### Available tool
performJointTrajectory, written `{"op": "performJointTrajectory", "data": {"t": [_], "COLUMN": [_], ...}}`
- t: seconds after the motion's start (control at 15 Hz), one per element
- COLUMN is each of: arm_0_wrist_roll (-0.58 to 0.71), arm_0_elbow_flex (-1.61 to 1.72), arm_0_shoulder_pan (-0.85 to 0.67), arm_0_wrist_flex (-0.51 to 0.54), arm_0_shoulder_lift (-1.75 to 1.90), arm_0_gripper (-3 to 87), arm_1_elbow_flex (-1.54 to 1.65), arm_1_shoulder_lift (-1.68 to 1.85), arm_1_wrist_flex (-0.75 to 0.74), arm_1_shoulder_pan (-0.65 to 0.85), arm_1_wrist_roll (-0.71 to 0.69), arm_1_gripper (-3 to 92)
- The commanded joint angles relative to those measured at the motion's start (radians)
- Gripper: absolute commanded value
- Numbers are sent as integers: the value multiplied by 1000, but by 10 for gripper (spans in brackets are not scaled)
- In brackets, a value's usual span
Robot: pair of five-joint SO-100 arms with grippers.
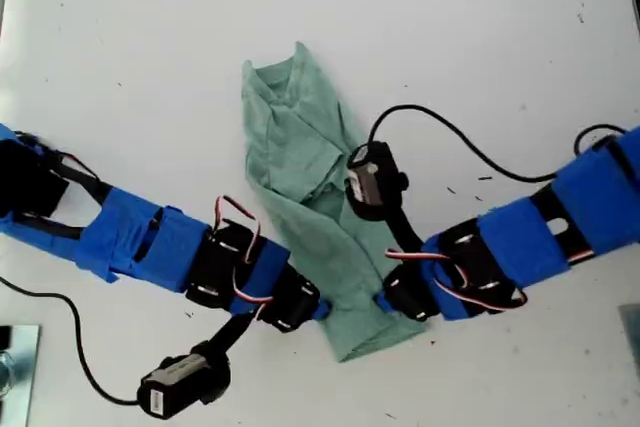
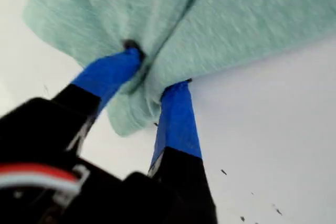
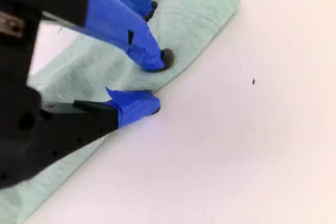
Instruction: Fold t shirt
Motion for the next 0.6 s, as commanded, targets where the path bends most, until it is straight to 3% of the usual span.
{"op": "performJointTrajectory", "data": {"t": [0.0, 0.27, 0.53], "arm_0_wrist_roll": [6, 3, 21], "arm_0_elbow_flex": [-2, 2, 64], "arm_0_shoulder_pan": [-37, -3, 81], "arm_0_wrist_flex": [-20, 12, 184], "arm_0_shoulder_lift": [-5, 98, 327], "arm_0_gripper": [-2, -2, -2], "arm_1_elbow_flex": [-118, -436, -486], "arm_1_shoulder_lift": [-80, -219, -66], "arm_1_wrist_flex": [-28, 26, 304], "arm_1_shoulder_pan": [-26, -6, -18], "arm_1_wrist_roll": [6, -89, -84], "arm_1_gripper": [-8, -13, -13]}}
